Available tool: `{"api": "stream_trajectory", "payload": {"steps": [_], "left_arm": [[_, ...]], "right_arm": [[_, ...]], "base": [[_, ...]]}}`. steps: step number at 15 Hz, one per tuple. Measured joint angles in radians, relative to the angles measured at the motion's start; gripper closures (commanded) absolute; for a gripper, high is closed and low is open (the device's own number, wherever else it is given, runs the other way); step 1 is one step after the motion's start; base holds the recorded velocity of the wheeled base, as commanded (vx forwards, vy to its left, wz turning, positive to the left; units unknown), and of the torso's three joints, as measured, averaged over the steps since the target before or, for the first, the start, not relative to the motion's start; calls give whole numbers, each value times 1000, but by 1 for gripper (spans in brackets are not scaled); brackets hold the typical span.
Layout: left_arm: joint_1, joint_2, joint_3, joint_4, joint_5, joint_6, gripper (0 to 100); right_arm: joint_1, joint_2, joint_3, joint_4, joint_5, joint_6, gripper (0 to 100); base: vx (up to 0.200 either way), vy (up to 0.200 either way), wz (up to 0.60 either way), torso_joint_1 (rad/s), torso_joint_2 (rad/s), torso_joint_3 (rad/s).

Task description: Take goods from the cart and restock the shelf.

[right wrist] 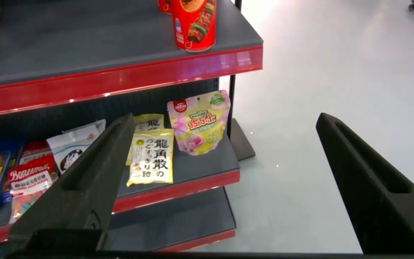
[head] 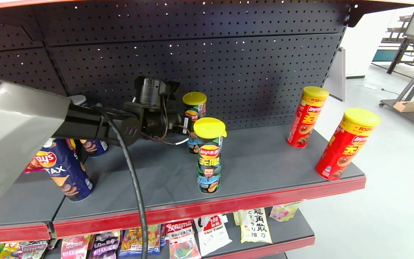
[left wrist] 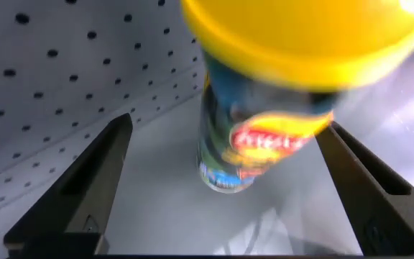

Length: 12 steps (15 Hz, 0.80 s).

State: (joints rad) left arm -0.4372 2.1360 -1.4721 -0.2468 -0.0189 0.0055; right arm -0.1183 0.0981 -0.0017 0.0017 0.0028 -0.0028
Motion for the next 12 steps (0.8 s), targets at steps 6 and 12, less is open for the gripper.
{"api": "stream_trajectory", "payload": {"steps": [6, 12], "left_arm": [[30, -72, 111, -1, -10, 3, 0], [93, -100, 155, -1, -7, 81, 0]], "right_arm": [[0, 0, 0, 0, 0, 0, 0], [0, 0, 0, 0, 0, 0, 0]], "base": [[0, 0, 0, 0, 0, 0], [0, 0, 0, 0, 0, 0]]}}
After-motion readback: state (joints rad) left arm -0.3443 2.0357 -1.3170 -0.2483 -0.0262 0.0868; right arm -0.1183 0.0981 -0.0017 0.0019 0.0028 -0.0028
